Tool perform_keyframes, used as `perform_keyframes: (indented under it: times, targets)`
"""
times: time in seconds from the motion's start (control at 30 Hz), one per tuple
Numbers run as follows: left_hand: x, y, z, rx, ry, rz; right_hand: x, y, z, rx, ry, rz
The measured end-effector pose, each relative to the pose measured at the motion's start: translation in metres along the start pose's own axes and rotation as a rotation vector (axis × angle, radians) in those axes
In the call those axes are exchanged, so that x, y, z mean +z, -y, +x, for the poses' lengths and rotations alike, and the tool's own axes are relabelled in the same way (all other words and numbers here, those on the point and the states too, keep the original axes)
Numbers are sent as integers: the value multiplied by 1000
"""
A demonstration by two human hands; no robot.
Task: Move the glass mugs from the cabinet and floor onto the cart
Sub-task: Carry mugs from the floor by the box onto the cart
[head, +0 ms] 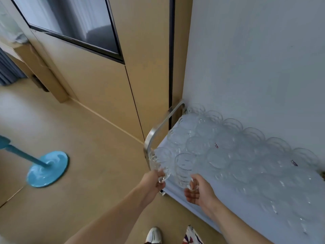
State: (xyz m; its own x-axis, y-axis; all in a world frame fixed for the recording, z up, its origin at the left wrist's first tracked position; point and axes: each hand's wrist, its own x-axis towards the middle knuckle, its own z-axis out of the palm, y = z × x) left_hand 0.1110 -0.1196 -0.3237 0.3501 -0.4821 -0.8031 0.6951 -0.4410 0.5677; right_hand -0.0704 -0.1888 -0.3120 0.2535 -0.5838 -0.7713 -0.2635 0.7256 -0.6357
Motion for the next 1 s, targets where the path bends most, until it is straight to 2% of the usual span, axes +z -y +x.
perform_keyframes:
  times: [0.13,0.33,0.47,0.77,1.0]
  targets:
    - [-1,-7,23,13,30,75,9,-5,11,-38,-37,87]
    - [2,-13,36,32,102,259,25,-21,23,-41,-126,367]
    - [1,-10,51,54,116,336,28,-27,32,-44,-125,477]
    - [2,-12,65,70,137,485,32,-32,45,-113,-195,417]
    - [10,-16,68,51,162,518,36,-35,44,-167,-277,225]
